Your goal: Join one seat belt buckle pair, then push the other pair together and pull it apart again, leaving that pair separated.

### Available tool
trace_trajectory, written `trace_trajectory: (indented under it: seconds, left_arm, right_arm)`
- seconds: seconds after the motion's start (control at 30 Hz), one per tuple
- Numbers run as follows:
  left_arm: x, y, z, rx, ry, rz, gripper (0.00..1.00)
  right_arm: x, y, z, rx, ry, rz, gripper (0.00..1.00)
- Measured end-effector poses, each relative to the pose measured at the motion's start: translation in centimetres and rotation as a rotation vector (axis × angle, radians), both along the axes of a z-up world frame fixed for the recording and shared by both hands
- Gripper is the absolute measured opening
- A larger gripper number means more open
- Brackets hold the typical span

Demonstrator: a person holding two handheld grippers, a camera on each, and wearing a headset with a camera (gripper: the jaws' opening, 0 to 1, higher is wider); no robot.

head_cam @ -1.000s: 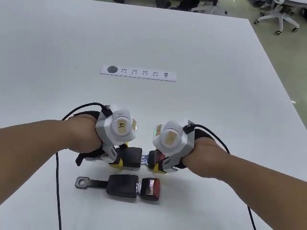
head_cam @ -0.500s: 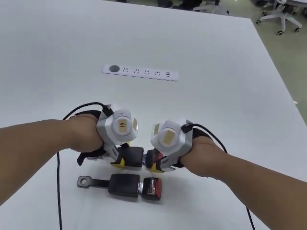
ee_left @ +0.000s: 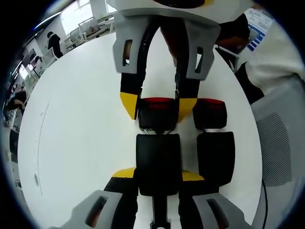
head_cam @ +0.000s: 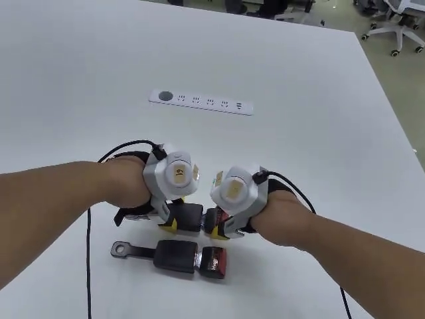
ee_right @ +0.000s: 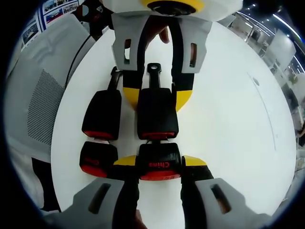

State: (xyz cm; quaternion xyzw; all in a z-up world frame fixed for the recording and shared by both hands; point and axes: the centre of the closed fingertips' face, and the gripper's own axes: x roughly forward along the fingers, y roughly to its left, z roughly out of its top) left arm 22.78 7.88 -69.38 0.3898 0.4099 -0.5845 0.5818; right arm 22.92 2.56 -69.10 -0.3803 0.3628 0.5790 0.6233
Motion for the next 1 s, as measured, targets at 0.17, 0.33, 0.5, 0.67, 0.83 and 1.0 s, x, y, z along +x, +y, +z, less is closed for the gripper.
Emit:
trace_trajectory:
  seconds: [0.17,0.33,0.5,0.67,0.83,1.0]
  left_arm:
    - [0.2,0.1,-0.2,0.000,-0.004,0.005,0.32]
    - [0.3,0.1,-0.2,-0.004,-0.001,-0.002,0.32]
    - [0.3,0.0,-0.2,-0.006,-0.003,0.000,0.32]
    - [0.3,0.0,-0.3,-0.009,-0.002,-0.003,0.32]
    - [0.2,-0.1,-0.2,-0.008,-0.005,-0.007,0.32]
    - [0.2,-0.1,-0.3,0.002,-0.008,-0.002,0.32]
  right_arm:
    - [0.0,-0.1,-0.2,0.000,0.001,0.003,0.31]
    - [0.1,-0.1,-0.1,-0.003,0.000,0.003,0.31]
    - [-0.1,-0.9,0.1,-0.008,0.012,-0.007,0.31]
    - [-0.1,-1.7,-0.2,-0.012,0.015,-0.008,0.31]
    - [-0.1,-2.1,-0.2,0.016,0.021,-0.012,0.32]
    - [-0.4,-2.5,-0.1,0.018,-0.004,-0.013,0.32]
